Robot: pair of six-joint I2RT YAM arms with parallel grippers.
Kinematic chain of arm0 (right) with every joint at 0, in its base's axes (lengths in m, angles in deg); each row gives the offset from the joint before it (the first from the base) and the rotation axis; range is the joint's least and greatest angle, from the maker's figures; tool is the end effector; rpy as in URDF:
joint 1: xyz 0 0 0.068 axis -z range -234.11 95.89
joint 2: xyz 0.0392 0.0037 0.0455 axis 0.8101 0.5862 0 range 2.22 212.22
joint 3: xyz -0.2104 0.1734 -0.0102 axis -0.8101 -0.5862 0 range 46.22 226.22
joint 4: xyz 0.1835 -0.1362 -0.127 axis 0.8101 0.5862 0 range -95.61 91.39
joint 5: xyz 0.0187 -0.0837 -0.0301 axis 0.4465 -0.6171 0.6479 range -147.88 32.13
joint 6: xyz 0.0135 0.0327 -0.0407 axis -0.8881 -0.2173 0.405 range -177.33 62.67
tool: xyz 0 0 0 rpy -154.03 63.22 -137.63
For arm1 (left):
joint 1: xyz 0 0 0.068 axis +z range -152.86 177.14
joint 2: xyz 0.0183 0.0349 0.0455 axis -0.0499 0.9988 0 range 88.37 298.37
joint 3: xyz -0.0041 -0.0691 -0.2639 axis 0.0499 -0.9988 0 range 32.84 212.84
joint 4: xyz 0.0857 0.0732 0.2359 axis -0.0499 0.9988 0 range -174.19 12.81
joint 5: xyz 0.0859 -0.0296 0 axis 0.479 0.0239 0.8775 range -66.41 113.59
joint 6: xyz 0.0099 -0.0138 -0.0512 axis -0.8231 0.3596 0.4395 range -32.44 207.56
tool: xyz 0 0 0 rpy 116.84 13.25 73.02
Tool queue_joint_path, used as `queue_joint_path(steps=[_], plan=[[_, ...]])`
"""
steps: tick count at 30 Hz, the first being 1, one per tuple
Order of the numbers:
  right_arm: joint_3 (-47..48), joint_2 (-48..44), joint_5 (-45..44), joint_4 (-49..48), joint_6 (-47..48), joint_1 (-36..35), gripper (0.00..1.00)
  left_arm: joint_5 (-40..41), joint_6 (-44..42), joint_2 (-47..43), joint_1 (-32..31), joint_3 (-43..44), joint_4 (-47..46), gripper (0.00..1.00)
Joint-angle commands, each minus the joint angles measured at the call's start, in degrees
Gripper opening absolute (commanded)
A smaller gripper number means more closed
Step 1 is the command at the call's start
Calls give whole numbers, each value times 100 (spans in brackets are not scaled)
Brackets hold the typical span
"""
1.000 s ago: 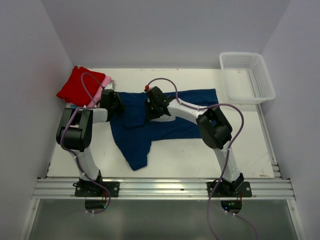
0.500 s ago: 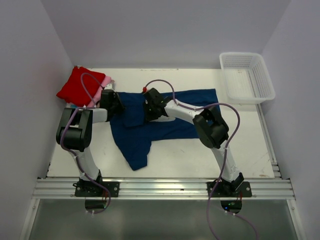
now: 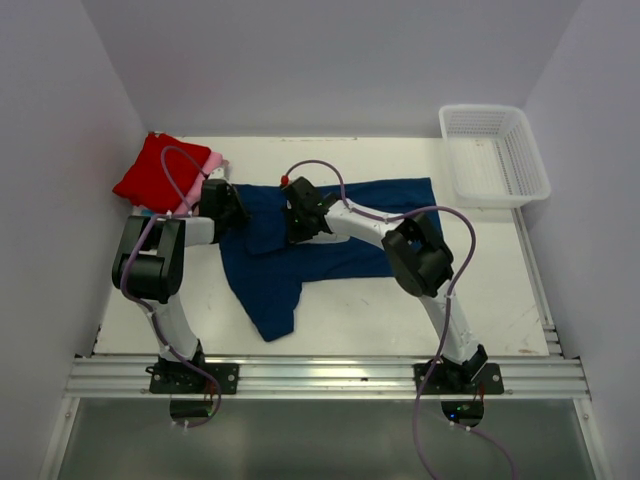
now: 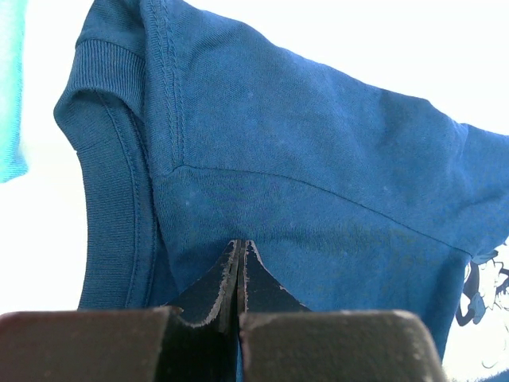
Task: Fold and stack the t-shirts
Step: Fold the flattened tshirt in 1/3 of the way
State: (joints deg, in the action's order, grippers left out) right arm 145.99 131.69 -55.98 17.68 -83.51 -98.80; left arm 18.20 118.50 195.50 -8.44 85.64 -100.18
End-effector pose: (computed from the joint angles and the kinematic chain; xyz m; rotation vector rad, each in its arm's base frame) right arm 0.3520 0.3498 0.1606 -0.4296 2.5464 0.5359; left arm 0.3731 -0.0397 0.1338 -0.4488 2.2304 -0.4467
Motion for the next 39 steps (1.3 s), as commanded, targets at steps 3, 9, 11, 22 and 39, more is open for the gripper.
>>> queue_joint_path(steps=[3,9,11,22,39], plan=[[-132,-167,-347,167,60,-49,0,-50,35,53,84,-103,-159,0],[-475,-554,-637,176,130,-40,0,-59,44,80,93,-120,-168,0],[-598,-738,-725,176,156,-49,0,-41,26,71,93,-129,-159,0],[-959,-1170,-1068,202,227,-49,0,-24,9,89,93,-120,-150,0],[-2144,-2715,-2208,536,173,-31,25,12,-88,71,110,-103,-176,0]])
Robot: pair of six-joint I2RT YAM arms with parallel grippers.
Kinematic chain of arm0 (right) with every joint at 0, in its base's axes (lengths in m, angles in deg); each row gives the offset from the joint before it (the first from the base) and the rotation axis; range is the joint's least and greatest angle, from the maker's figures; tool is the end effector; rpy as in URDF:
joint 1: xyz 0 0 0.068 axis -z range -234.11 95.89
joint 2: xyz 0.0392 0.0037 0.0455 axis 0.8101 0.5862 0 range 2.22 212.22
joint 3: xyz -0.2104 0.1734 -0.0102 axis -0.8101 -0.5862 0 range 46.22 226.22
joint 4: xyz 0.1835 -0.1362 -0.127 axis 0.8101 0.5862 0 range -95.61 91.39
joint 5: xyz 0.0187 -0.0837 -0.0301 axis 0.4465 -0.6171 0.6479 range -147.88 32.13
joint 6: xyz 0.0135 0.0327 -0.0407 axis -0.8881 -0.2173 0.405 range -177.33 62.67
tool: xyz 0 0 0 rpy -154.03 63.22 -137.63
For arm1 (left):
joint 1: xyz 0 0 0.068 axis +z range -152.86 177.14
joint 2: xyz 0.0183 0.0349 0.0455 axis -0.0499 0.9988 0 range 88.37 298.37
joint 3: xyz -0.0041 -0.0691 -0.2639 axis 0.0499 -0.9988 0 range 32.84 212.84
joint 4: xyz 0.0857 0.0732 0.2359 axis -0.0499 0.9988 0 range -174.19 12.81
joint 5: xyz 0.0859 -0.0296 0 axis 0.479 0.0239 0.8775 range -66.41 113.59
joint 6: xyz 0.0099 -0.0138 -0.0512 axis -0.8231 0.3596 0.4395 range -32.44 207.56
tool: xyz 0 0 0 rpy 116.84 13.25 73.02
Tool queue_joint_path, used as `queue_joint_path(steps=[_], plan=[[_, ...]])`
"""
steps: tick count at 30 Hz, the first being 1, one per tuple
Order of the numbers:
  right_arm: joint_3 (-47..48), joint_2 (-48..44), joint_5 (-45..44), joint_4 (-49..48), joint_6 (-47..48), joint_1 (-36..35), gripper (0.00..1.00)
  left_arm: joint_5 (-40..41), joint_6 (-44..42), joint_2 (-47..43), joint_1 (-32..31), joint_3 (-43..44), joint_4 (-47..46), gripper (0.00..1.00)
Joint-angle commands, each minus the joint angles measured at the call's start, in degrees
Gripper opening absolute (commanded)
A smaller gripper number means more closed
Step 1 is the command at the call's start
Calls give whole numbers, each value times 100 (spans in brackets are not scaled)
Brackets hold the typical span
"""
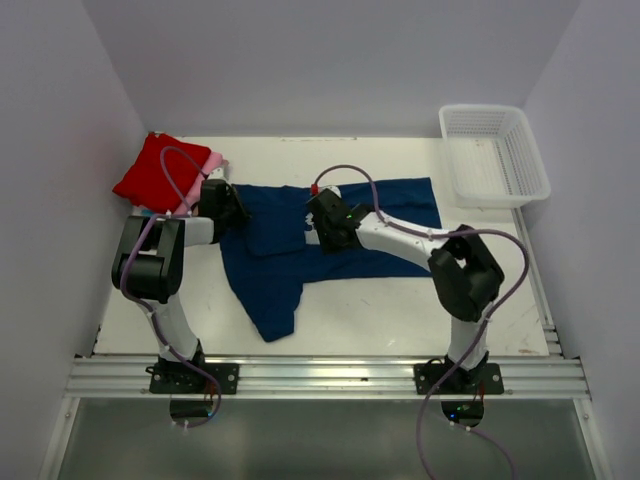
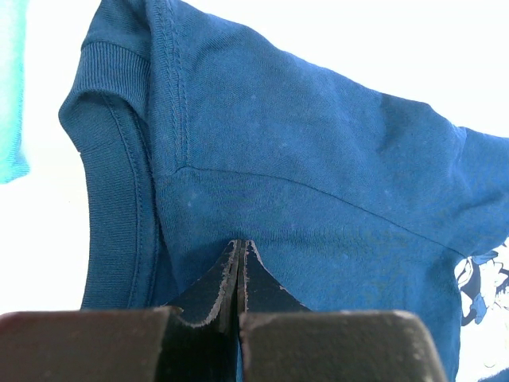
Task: Fold and stack the t-shirts
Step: Fold the flattened tshirt in 1/3 of the way, then grap the side of the flattened tshirt closest away from the robot with both arms
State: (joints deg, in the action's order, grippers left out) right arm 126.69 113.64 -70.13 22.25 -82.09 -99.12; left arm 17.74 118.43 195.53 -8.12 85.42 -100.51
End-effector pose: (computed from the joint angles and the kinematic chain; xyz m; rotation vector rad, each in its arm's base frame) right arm 0.2978 0.2872 0.1917 -0.3762 2.5439 0.1840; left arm 0.3727 -0.0379 0.1330 -0.4490 2.2292 -0.4523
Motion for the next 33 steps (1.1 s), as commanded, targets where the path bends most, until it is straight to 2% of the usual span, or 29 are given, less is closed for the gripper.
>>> queue_joint_path(steps=[1,2,4,5,6,10,12,13,14,18,20,23,29,33], plan=[[-320,-1294,-1023,97,58,1,32,-12,-108,60,86,-72,-205,0],[-539,-1454,-1208,149,93,1,55,-39,-116,60,95,-55,-231,0],[-838,-1762,-1656,228,164,36,79,-153,-169,16,104,15,-336,0],[-944,-2016,-1736,316,164,54,94,-215,-195,-1,112,59,-381,0],[-1058,-2193,-1789,334,129,80,98,-233,-222,-36,113,147,-398,0],[-1700,-3001,-1816,308,50,151,99,-504,-319,-492,104,157,-154,0],[-2069,-3476,-1833,290,-38,151,99,-339,-406,-1035,-62,-97,275,10],[-2279,-3634,-1860,299,-64,151,99,-16,-441,-1221,-298,-185,461,22],[-2385,-3775,-1860,308,-91,151,99,100,-459,-1397,-431,-300,628,27],[-2772,-4381,-1825,343,-144,151,99,207,-258,-2441,-819,-1220,1313,38],[-2983,-4523,-1781,352,-161,195,99,172,-82,-2856,-986,-1538,1560,39],[-3203,-4743,-1684,352,-266,256,99,119,287,-3970,-1196,-2188,2254,39],[-3309,-4770,-1508,378,-390,344,99,295,1200,-5518,-2022,-2612,3643,38],[-3318,-4735,-1429,343,-425,362,99,399,2078,-6109,-2462,-2779,4450,38]])
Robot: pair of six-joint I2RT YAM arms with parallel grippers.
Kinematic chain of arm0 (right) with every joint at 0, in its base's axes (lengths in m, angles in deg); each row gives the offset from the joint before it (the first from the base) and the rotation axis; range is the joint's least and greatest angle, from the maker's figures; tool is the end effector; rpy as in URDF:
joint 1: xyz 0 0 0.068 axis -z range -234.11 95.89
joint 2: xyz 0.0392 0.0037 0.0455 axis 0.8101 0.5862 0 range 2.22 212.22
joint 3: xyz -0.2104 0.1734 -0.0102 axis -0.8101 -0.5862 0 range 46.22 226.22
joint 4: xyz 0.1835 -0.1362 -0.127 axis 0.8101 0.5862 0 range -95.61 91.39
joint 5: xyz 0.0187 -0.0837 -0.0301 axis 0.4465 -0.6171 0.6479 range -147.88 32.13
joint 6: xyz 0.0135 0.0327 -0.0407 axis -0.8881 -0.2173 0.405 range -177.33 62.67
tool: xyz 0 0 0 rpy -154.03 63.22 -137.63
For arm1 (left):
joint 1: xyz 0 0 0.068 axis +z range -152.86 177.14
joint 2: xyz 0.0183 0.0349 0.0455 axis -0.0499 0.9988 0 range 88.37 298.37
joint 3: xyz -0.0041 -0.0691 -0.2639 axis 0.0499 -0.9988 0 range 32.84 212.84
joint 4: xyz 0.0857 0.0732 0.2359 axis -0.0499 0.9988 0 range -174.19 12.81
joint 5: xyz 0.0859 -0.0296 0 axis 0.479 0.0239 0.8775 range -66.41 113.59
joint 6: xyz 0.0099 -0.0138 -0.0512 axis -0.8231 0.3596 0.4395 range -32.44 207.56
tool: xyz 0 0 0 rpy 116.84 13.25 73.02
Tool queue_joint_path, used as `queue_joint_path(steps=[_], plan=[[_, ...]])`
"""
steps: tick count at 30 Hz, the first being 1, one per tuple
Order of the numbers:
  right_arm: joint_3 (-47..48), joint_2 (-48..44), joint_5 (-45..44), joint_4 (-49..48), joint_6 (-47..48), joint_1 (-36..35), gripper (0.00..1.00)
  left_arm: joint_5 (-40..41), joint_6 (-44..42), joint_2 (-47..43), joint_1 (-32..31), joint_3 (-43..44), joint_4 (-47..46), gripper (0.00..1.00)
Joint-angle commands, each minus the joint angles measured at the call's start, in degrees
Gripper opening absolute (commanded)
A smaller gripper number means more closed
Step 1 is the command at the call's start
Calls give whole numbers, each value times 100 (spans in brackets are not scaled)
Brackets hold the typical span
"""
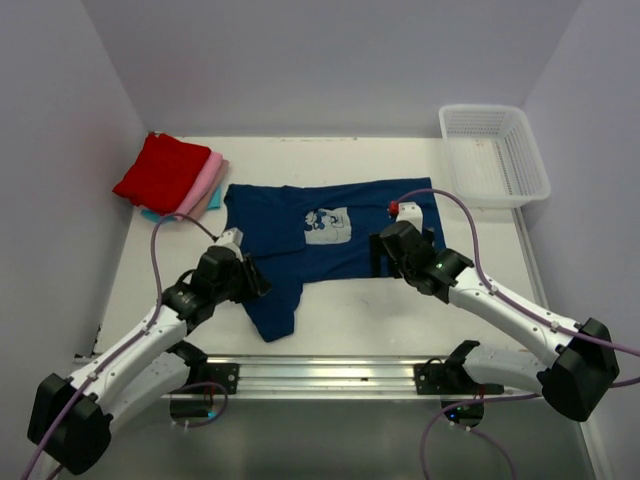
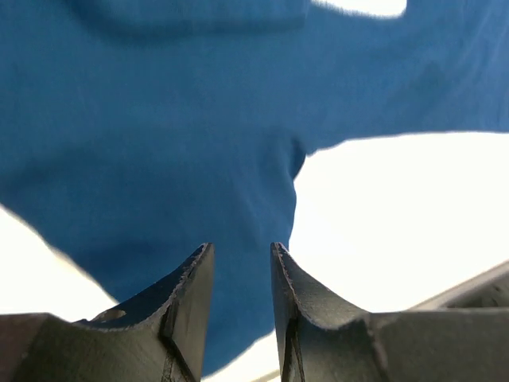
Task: Fold and stack the t-shirts
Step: Grap the side of the flattened tshirt closest away from the robot with both arms
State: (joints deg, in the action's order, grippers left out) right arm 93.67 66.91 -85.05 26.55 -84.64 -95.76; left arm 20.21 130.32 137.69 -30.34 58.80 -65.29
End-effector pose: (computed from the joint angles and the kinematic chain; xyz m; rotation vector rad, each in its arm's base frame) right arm 0.1809 0.1391 0.2567 -0.0834 2.3111 0.0234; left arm 0.1567 -0.0838 0.1979 -0.2891 2.3909 -0.6712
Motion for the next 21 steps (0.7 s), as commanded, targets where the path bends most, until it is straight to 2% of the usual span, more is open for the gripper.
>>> queue_joint_path(steps=[1,6,11,21], plan=[[-24,-70,81,-105,-169,43,99,223,1031,-414,-422,-134,1054,38],[-77,-70,143,-122,-178,113,99,522,1944,-827,-907,-415,1529,38],[-182,-149,230,-140,-152,262,99,979,2648,-661,-1662,-443,1766,39],[-358,-325,582,-184,33,780,99,2076,4432,16,-3708,163,2565,42]])
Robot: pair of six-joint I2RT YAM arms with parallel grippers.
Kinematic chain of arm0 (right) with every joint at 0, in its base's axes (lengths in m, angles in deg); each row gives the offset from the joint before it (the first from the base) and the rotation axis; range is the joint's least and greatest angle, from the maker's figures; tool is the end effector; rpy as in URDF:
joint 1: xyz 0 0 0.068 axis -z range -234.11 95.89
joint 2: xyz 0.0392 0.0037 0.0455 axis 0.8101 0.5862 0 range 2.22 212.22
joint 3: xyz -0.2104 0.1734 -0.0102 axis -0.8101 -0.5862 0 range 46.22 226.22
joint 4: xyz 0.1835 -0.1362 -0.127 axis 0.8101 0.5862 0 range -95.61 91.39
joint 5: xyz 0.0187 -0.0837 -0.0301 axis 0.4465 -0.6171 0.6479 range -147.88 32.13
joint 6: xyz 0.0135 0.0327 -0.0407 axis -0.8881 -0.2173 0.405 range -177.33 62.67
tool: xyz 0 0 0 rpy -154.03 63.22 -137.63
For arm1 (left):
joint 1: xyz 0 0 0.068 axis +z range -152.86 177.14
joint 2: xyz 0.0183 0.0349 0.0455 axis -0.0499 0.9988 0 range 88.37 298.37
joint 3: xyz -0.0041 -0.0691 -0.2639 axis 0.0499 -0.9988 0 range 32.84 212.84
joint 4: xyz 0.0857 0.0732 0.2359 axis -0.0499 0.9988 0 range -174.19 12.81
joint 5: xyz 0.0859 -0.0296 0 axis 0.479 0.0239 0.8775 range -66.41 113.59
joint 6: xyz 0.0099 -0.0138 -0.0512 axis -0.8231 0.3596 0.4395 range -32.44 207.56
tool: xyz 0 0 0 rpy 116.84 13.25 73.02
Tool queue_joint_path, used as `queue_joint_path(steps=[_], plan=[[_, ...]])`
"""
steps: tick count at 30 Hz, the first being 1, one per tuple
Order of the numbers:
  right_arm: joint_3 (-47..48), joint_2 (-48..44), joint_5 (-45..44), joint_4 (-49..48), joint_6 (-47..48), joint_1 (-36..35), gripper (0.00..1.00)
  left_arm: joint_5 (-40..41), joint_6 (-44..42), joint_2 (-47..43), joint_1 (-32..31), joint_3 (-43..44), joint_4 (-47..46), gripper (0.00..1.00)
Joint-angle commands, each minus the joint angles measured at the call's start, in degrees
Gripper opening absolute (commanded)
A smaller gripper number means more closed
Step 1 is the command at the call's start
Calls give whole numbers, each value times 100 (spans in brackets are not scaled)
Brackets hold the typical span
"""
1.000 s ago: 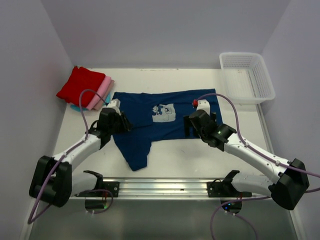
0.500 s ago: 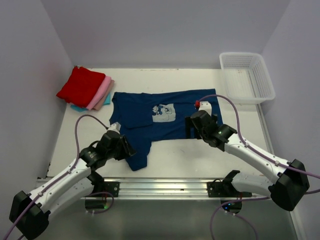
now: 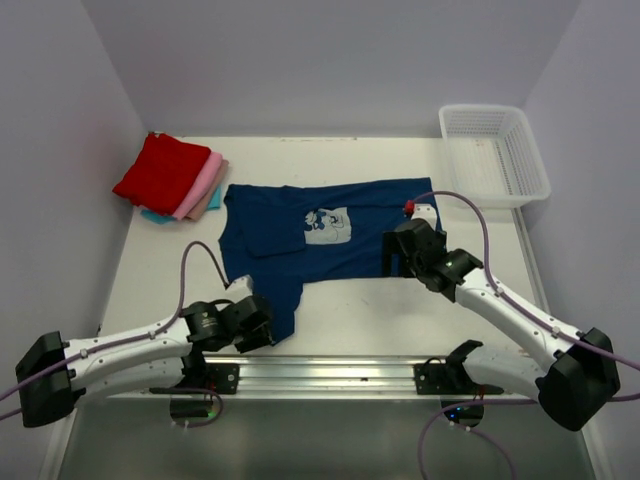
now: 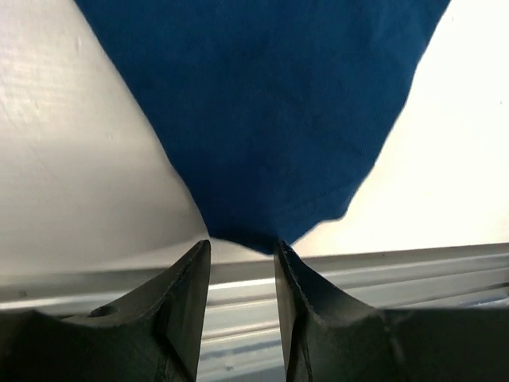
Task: Fold and stack the t-shirts
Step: Grap the side of the flattened tshirt closest away from the robot with both arms
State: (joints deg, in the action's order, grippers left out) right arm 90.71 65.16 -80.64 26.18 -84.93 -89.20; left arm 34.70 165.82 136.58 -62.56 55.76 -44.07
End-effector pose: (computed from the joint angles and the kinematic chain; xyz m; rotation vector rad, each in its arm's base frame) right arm 0.1876 0.1149 0.2459 0.0170 2.3590 0.0380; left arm 0.0749 -0.1143 0.1608 -0.5051 2.7261 -0.4673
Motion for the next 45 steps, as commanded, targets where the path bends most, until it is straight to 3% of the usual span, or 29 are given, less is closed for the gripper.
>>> queue_joint_path(steps=[1,6,17,28,40,45], plan=[[-63,-159,149,-156,70,160,99,681,1006,258,-638,616,583,42],[-81,-185,255,-173,114,283,99,726,1428,435,-1174,539,656,43],[-133,-264,343,-164,140,354,99,901,2009,356,-1562,-50,577,44],[-107,-273,360,-138,105,354,99,1744,1711,549,-1579,-287,-354,41],[-151,-361,352,-41,96,354,99,2456,1579,1208,-1580,-253,-786,41],[-186,-449,395,-24,105,354,94,2834,1552,1708,-1580,-51,-769,38]])
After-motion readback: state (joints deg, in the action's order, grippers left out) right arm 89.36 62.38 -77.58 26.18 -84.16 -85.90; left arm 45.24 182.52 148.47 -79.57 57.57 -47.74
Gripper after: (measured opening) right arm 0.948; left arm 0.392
